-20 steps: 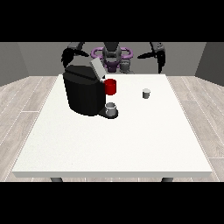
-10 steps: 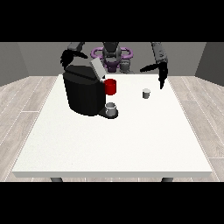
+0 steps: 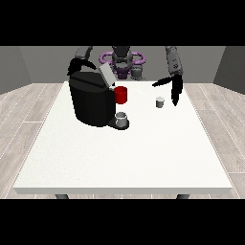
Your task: Insert the coffee pod into the coffee machine and close the lid
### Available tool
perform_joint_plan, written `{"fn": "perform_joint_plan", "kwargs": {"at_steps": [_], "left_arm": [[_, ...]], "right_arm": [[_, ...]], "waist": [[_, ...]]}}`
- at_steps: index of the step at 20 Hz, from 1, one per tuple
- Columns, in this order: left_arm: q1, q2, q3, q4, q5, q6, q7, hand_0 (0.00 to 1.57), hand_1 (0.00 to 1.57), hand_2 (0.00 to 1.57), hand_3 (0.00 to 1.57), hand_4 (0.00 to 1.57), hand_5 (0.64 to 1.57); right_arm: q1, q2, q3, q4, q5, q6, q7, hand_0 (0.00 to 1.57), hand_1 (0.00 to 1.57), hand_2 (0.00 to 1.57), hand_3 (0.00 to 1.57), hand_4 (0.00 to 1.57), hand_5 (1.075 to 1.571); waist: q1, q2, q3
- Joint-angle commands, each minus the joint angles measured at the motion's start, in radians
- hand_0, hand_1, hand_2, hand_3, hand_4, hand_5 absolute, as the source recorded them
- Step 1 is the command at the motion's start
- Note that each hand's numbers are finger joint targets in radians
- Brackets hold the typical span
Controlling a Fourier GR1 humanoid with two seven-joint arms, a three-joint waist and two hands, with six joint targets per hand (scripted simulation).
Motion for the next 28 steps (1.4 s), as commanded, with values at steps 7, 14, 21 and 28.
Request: {"fn": "perform_joint_plan", "kwargs": {"at_steps": [7,14,21,28], "left_arm": [[-0.1,-0.021,-0.037,0.147,-0.12,0.048,0.027,0.65,0.65,0.72,0.35,0.0,1.571],[-0.109,0.025,-0.083,0.202,-0.235,0.091,-0.06,0.58,0.58,0.72,0.47,0.0,1.571],[-0.129,0.049,-0.059,0.319,-0.303,0.192,-0.145,0.67,0.67,0.81,0.55,0.0,1.571],[-0.165,0.032,-0.036,0.39,-0.337,0.269,-0.188,0.82,0.82,0.97,0.74,0.39,1.571]], "right_arm": [[-0.054,0.001,-0.004,0.118,0.045,-0.05,-0.013,0.0,0.0,0.0,0.0,0.43,1.571],[-0.133,-0.025,-0.044,0.157,0.031,-0.052,0.007,0.0,0.0,0.0,0.0,0.36,1.571],[-0.057,-0.026,0.012,0.081,0.029,-0.014,0.031,0.0,0.0,0.0,0.0,0.47,1.571],[-0.083,-0.011,0.031,0.075,0.056,-0.046,0.096,0.0,0.0,0.0,0.0,0.49,1.571]], "waist": [[0.005,0.013,0.0],[0.024,0.062,0.0],[-0.047,0.039,-0.0005],[-0.036,0.041,-0.0005]]}}
